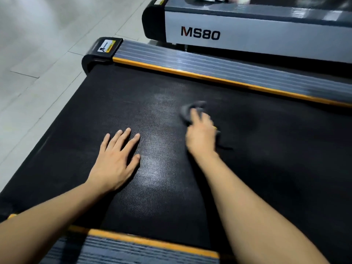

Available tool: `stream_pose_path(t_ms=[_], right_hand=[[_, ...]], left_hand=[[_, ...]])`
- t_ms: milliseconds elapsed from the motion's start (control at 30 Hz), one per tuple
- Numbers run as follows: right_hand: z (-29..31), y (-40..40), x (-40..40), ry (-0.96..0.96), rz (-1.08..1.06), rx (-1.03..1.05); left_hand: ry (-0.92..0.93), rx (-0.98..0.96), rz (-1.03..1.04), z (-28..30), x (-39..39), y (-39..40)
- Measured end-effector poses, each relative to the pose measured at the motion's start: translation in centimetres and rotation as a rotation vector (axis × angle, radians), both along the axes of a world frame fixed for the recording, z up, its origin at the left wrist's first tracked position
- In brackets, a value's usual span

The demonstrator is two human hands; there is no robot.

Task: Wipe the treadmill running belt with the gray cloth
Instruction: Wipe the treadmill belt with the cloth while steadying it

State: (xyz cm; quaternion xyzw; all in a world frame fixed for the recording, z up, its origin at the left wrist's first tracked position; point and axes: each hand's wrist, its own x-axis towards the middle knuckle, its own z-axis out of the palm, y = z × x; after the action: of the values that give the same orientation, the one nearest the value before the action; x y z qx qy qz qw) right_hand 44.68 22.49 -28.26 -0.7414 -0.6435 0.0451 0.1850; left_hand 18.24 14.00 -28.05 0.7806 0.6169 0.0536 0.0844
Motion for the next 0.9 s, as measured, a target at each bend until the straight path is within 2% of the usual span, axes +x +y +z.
stream_pose_path(t_ms=[100, 200, 400, 500, 633, 733, 833, 900], right_hand=[[0.6, 0.1, -6.4, 0.024, 0.216, -0.018], [0.3, 0.0, -5.0, 0.001, 0.271, -0.036], [-0.2, -4.2, 8.1, 0.048, -0.125, 0.030], [0.0, -5.4, 7.9, 0.043, -0.248, 0.009], [-0.1, -5.0, -2.2, 0.030, 0.037, 0.050], [0.4, -5.7, -8.6, 0.074, 0.186, -0.039], [0.3, -6.0, -6.8, 0.018, 0.197, -0.042], [-0.3, -6.7, -2.3, -0.007, 0.073, 0.012]], left_hand=[[0.005, 0.019, 0.002, 0.0, 0.0, -0.2], [-0.018, 0.022, 0.003, 0.0, 0.0, -0.2], [-0.033, 0.057, 0.013, -0.3, 0.2, -0.4], [-0.024, 0.080, 0.029, -0.5, 0.4, -0.4], [-0.014, 0.089, 0.028, -0.5, 0.3, -0.4], [-0.030, 0.083, 0.023, -0.5, 0.2, -0.4], [-0.039, 0.082, 0.015, -0.5, -0.1, -0.4], [-0.049, 0.081, 0.013, -0.4, -0.1, -0.4]])
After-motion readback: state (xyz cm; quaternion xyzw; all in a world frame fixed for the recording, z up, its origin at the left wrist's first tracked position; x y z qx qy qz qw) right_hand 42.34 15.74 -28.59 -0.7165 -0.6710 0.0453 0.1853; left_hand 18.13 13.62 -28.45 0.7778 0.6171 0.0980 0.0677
